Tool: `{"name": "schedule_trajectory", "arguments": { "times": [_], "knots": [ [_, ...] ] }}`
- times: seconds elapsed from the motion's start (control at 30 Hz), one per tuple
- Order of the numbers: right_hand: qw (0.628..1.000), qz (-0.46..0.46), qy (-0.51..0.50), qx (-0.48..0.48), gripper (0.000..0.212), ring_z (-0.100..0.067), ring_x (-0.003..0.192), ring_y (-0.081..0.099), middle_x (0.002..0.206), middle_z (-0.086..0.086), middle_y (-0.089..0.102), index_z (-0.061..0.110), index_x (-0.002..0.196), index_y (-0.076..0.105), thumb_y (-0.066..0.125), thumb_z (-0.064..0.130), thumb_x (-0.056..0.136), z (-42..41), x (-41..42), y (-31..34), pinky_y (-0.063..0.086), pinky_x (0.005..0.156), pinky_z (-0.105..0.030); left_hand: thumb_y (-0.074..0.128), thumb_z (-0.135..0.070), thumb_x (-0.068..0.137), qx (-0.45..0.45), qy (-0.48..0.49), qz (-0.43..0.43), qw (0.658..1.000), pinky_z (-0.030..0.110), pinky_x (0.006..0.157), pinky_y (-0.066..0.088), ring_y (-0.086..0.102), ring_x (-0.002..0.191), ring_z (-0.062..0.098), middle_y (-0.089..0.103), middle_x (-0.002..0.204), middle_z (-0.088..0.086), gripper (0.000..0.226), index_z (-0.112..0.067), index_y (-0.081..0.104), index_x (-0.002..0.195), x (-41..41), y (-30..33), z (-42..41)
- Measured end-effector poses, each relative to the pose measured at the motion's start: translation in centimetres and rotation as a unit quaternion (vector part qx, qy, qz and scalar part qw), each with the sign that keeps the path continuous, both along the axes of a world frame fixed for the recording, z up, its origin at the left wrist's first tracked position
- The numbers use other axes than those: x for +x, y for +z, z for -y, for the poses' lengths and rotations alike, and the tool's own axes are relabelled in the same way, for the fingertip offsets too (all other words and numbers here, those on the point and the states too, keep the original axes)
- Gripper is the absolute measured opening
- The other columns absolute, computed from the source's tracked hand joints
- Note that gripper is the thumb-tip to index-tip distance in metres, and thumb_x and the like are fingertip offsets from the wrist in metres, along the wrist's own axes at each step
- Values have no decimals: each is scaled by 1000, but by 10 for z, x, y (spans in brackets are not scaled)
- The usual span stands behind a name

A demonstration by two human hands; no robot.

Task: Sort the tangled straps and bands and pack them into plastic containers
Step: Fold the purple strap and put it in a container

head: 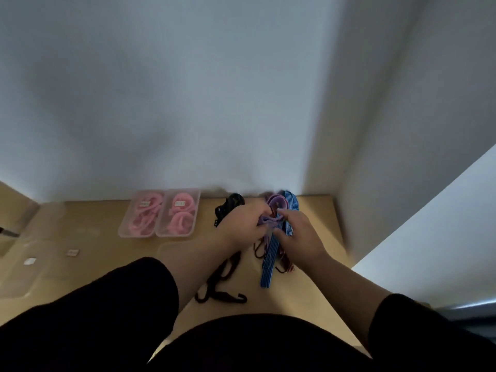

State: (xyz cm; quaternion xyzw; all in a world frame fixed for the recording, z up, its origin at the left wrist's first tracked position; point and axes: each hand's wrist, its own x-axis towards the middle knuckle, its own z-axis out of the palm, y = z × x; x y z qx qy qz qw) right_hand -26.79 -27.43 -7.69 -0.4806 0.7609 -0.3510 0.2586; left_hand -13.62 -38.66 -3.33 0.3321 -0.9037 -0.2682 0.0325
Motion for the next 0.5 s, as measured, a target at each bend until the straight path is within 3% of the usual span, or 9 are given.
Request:
{"name": "schedule_trajectory", "arguments": {
  "times": [0.17, 0.3, 0.43, 0.5],
  "knots": [
    [995, 22, 59, -77, 29, -5, 103, 54, 116, 10, 60, 27, 124, 60, 61, 20, 96, 31, 3, 45, 42, 87, -27, 68, -18, 89, -64, 12, -86, 994, 22, 71, 35, 54, 86, 12, 66, 103, -1, 26, -15, 63, 114, 9, 58, 27],
    [994, 80, 44, -58, 7, -9, 69, 55, 78, 8, 62, 37, 91, 58, 60, 33, 97, 51, 6, 68, 47, 70, -37, 71, -19, 89, -87, 28, -137, 986, 19, 71, 36, 55, 82, 10, 61, 94, -10, 26, -14, 65, 113, 14, 100, 39],
    [989, 94, 80, -77, 26, -32, 79, 65, 86, -12, 69, 23, 92, 60, 53, 48, 91, 59, 15, 88, 53, 79, -47, 72, -20, 89, -92, 36, -171, 980, 12, 76, 43, 59, 84, 8, 69, 99, -6, 23, -16, 70, 111, 19, 131, 48],
    [983, 116, 97, -100, 30, -36, 86, 65, 89, -17, 69, 15, 96, 60, 52, 44, 94, 61, 23, 100, 52, 83, -48, 72, -18, 89, -79, 51, -201, 975, 22, 82, 48, 63, 88, 12, 70, 102, -4, 23, -15, 71, 112, 21, 142, 50]
  ]
}}
